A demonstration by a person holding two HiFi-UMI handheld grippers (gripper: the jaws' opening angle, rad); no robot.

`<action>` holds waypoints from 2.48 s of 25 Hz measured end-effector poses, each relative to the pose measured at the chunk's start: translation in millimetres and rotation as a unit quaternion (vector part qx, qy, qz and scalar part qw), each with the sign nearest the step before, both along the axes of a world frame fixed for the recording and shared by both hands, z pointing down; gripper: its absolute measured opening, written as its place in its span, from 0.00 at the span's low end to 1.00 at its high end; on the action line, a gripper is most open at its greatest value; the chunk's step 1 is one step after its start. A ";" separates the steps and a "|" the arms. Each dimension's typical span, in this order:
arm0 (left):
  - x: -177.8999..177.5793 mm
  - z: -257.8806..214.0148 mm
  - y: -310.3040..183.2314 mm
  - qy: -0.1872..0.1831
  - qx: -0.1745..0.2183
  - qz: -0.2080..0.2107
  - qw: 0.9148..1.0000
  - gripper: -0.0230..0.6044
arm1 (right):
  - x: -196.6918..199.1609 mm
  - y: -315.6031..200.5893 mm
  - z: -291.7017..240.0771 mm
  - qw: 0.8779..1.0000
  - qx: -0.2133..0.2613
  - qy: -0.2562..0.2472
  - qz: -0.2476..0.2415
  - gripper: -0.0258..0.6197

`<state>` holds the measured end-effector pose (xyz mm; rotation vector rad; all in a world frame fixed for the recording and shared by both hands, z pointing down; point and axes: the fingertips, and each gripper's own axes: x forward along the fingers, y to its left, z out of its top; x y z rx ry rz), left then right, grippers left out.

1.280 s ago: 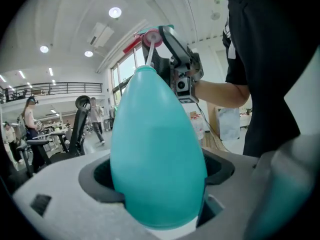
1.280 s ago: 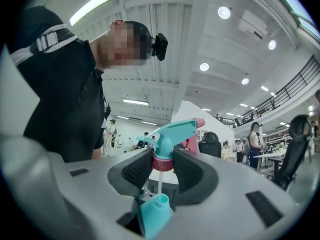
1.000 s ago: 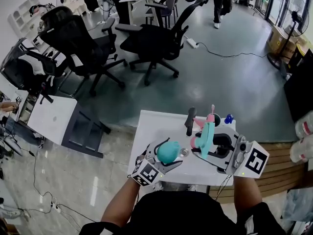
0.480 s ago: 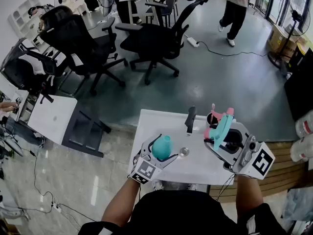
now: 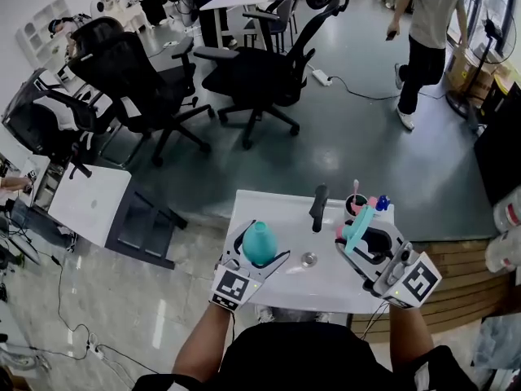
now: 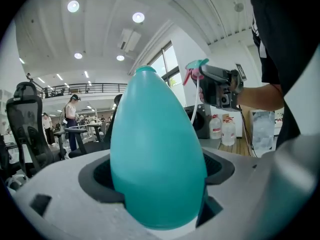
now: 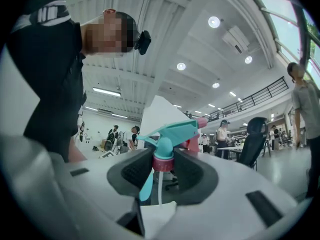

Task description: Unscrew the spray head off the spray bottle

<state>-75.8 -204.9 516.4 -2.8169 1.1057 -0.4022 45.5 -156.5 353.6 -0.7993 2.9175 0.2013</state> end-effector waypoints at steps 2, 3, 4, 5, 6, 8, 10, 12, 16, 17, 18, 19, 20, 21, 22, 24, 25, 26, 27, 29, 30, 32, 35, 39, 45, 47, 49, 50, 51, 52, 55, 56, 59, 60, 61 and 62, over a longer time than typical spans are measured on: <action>-2.3 -6.1 -1.8 0.001 0.009 -0.005 1.000 0.76 | 2.1 -2.4 9.0 1.000 -0.006 -0.004 0.016 0.25; -3.2 -8.9 -2.7 0.003 0.013 -0.008 1.000 0.76 | 3.2 -3.7 13.1 1.000 -0.013 -0.006 0.024 0.25; -3.9 -11.3 -3.6 0.004 0.016 -0.012 1.000 0.76 | 4.7 -5.5 17.1 0.999 -0.017 -0.009 0.033 0.25; -4.3 -13.4 -4.3 0.007 0.018 -0.015 1.000 0.76 | 6.8 -7.7 22.1 0.999 -0.021 -0.011 0.041 0.25; -4.4 -15.0 -4.6 0.010 0.019 -0.018 1.000 0.76 | 9.3 -9.9 28.9 0.998 -0.026 -0.012 0.048 0.25; -3.8 -16.8 -4.1 0.015 0.022 -0.020 0.999 0.76 | 15.1 -12.7 44.5 0.997 -0.042 -0.014 0.063 0.25; -3.1 -18.4 -3.3 0.017 0.026 -0.020 0.999 0.76 | 20.5 -12.8 58.0 0.995 -0.053 -0.008 0.079 0.25; -5.1 -21.1 -4.0 0.021 0.030 -0.025 0.999 0.76 | 25.8 -12.6 69.3 0.993 -0.060 0.002 0.097 0.25; -9.6 -25.5 -5.5 0.041 0.033 -0.042 0.998 0.76 | 37.8 -16.0 92.4 0.986 -0.074 0.031 0.149 0.25; -9.4 -26.1 -5.0 0.044 0.034 -0.044 0.997 0.76 | 41.5 -17.2 98.6 0.982 -0.078 0.042 0.166 0.25; -9.0 -26.6 -4.7 0.045 0.036 -0.046 0.997 0.76 | 45.6 -18.6 104.2 0.978 -0.083 0.053 0.184 0.25; -8.6 -27.1 -4.7 0.046 0.038 -0.048 0.997 0.76 | 50.2 -20.1 109.1 0.973 -0.088 0.062 0.203 0.25; -7.9 -27.6 -4.8 0.047 0.040 -0.050 0.997 0.76 | 55.0 -21.6 113.1 0.968 -0.092 0.068 0.222 0.25; -6.7 -28.3 -4.7 0.049 0.039 -0.053 0.997 0.76 | 59.7 -22.7 116.2 0.963 -0.095 0.073 0.241 0.25; -4.8 -29.7 -4.3 0.054 0.036 -0.056 0.996 0.76 | 64.2 -23.6 118.5 0.958 -0.098 0.076 0.258 0.25; 0.1 -32.3 -2.3 0.064 0.028 -0.060 0.996 0.76 | 71.8 -24.1 120.6 0.949 -0.100 0.083 0.286 0.25; 2.5 -32.8 -1.1 0.066 0.026 -0.059 0.996 0.76 | 74.7 -23.9 120.5 0.946 -0.101 0.084 0.297 0.25; 4.4 -32.2 0.0 0.066 0.026 -0.058 0.996 0.76 | 77.1 -23.6 120.2 0.943 -0.103 0.084 0.306 0.25; 5.6 -30.8 0.8 0.063 0.028 -0.055 0.996 0.76 | 78.9 -23.1 119.5 0.940 -0.105 0.084 0.312 0.25; 8.3 -29.7 2.8 0.063 0.030 -0.053 0.996 0.76 | 81.6 -21.9 118.2 0.938 -0.106 0.084 0.320 0.25; 9.4 -28.7 3.3 0.062 0.032 -0.051 0.996 0.76 | 82.8 -21.2 118.0 0.937 -0.106 0.084 0.323 0.25; 10.9 -26.9 3.6 0.059 0.037 -0.048 0.996 0.76 | 85.3 -20.3 117.5 0.936 -0.104 0.082 0.327 0.25; 10.8 -27.6 3.4 0.056 0.038 -0.049 0.996 0.76 | 86.7 -19.7 114.4 0.934 -0.102 0.080 0.332 0.25; 7.3 -28.1 3.2 0.060 0.035 -0.053 0.996 0.76 | 85.7 -18.0 110.0 0.935 -0.096 0.078 0.333 0.25; 8.5 -25.3 4.2 0.054 0.030 -0.049 0.997 0.76 | 84.2 -15.7 106.8 0.937 -0.088 0.083 0.327 0.25; 8.1 -24.4 5.2 0.053 0.030 -0.049 0.997 0.76 | 83.4 -14.5 106.6 0.938 -0.087 0.083 0.326 0.25; 8.7 -24.2 6.2 0.054 0.029 -0.049 0.997 0.76 | 83.7 -13.5 105.7 0.937 -0.085 0.082 0.328 0.25; 9.4 -24.2 6.9 0.055 0.028 -0.049 0.997 0.76 | 84.3 -13.1 105.0 0.937 -0.085 0.082 0.328 0.25; 10.0 -24.3 7.5 0.055 0.028 -0.048 0.997 0.76 | 85.1 -12.8 104.3 0.937 -0.084 0.082 0.329 0.25; 10.4 -24.5 7.9 0.055 0.028 -0.048 0.997 0.76 | 85.7 -12.7 103.7 0.937 -0.083 0.082 0.331 0.25; 9.2 -25.9 7.7 0.054 0.026 -0.051 0.997 0.76 | 85.5 -12.4 103.1 0.936 -0.083 0.081 0.332 0.25; 8.9 -25.8 8.0 0.054 0.026 -0.051 0.997 0.76 | 85.4 -12.0 103.6 0.936 -0.083 0.081 0.332 0.25; 8.7 -23.4 8.5 0.051 0.023 -0.051 0.997 0.76 | 86.3 -12.0 104.9 0.937 -0.080 0.081 0.332 0.25; 7.8 -23.5 7.8 0.050 0.021 -0.054 0.997 0.76 | 86.4 -12.4 104.4 0.936 -0.081 0.081 0.332 0.25; 6.8 -23.7 7.1 0.048 0.019 -0.057 0.997 0.76 | 86.4 -12.6 104.0 0.936 -0.082 0.080 0.333 0.25; 6.2 -24.4 6.6 0.048 0.018 -0.059 0.997 0.76 | 86.3 -12.8 103.8 0.936 -0.083 0.080 0.333 0.25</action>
